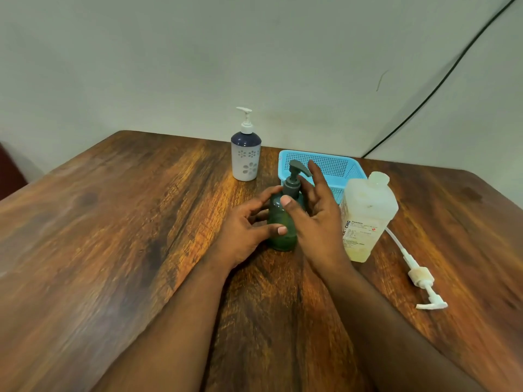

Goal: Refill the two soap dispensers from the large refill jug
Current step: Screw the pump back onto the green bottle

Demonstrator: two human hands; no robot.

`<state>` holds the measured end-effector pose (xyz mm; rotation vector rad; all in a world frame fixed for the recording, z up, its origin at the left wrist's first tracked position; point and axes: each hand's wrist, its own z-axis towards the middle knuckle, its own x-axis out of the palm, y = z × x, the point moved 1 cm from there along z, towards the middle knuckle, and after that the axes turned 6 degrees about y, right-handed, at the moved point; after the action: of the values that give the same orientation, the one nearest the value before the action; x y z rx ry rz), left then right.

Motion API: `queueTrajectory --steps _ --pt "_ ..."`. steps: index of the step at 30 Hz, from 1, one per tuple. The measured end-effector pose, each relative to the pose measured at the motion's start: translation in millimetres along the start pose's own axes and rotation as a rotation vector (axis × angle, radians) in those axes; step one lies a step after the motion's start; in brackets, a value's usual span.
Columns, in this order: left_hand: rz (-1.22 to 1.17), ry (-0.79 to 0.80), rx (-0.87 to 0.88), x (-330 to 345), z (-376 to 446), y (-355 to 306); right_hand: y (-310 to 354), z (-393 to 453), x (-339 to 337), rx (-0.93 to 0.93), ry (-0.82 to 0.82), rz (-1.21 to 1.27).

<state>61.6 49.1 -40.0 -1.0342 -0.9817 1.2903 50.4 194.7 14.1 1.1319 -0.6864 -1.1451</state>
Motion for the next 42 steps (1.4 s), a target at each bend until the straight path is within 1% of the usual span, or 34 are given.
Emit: queueTrajectory --steps 2,5,7,9,12,14,16,19,21,23,24,27,28,29,31,33,35,37,39,40,42 --pt "0.029 -0.005 0.006 0 0 -1 -2 -9 1 -0.019 -0.005 0.034" --pt "0.017 -0.017 0.003 1 0 -1 -4 -21 1 -0.084 -0.143 0.019" --pt "0.02 -0.016 0.002 1 0 -1 -2 -19 0 -0.088 -0.194 -0.014" --pt "0.044 -0.013 0.002 1 0 -3 3 -13 -1 -0.049 -0.15 0.024" --pt "0.042 -0.005 -0.002 1 0 -3 4 -9 0 0.026 0.007 0.017" --pt "0.023 0.002 -0.002 2 0 -3 2 -16 4 0.061 0.049 0.024" --pt "0.02 0.004 0.004 2 -1 -3 2 -24 6 0.051 0.02 -0.02" --pt "0.022 0.005 0.003 2 -1 -1 6 -33 5 -0.009 -0.079 -0.096" --pt "0.007 0.015 -0.006 2 -1 0 9 -30 1 -0.043 -0.159 -0.104" --pt "0.004 0.024 -0.017 2 -1 0 10 -21 -3 -0.024 -0.209 -0.108" --pt "0.004 0.022 -0.023 2 -1 -1 10 -15 -4 0.005 -0.197 -0.11" --pt "-0.036 0.031 -0.043 3 -1 0 6 3 -6 0.082 -0.061 -0.022" --pt "-0.04 0.028 -0.053 2 0 0 5 8 -6 0.097 -0.04 -0.014" --pt "-0.04 0.022 -0.06 1 0 0 4 13 -7 0.1 -0.042 -0.036" --pt "-0.018 0.011 -0.059 0 0 1 5 21 -9 0.088 -0.078 -0.157" --pt "-0.01 0.006 -0.065 0 0 1 7 27 -9 0.082 -0.076 -0.263" --pt "-0.015 0.005 -0.064 -1 1 2 6 27 -7 0.077 -0.065 -0.283" --pt "-0.019 0.007 -0.053 -1 2 1 1 19 -2 0.071 -0.043 -0.235" --pt "-0.012 0.013 -0.044 -1 2 0 -5 9 2 0.068 -0.004 -0.104" --pt "-0.005 0.014 -0.044 0 2 -1 -8 6 4 0.059 -0.007 -0.044" --pt "0.03 0.021 -0.05 1 1 -3 -11 7 3 0.035 -0.052 -0.001"
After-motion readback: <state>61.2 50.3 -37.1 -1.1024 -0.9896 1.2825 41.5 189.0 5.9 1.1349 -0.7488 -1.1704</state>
